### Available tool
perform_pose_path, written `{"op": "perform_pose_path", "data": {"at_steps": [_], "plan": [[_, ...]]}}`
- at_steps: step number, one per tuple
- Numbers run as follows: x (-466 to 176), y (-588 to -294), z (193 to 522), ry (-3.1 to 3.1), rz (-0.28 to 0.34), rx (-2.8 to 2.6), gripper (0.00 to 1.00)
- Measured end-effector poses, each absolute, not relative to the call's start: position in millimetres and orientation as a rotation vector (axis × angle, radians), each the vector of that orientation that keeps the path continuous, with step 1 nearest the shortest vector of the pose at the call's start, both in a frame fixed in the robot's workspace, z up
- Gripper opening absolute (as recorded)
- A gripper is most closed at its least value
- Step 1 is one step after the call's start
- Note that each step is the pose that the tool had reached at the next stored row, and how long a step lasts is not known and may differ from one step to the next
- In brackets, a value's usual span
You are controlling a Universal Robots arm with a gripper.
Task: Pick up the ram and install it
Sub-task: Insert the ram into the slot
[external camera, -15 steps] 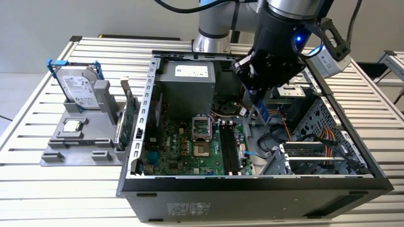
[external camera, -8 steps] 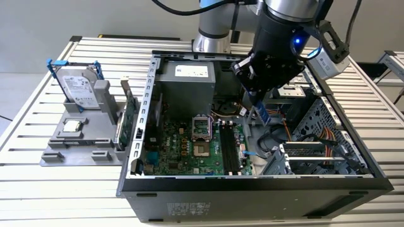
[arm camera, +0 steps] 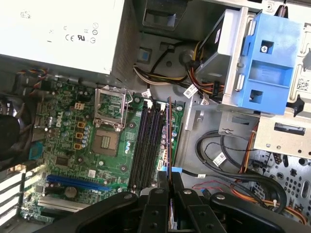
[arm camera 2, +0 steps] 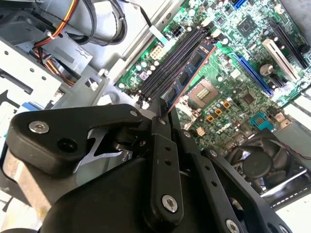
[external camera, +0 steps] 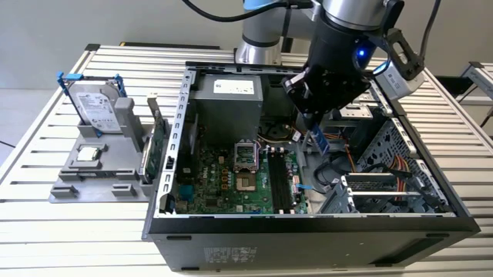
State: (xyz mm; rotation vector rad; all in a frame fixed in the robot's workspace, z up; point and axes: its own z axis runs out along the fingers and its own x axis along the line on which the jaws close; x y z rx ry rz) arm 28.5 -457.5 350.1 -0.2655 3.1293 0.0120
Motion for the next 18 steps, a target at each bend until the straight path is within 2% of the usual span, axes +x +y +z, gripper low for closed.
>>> {"op": "perform_pose_path", "data": {"at_steps": [18], "plan": [[28.5, -457.5, 347.5, 3.13, 0.012, -0.259, 0.0]]}}
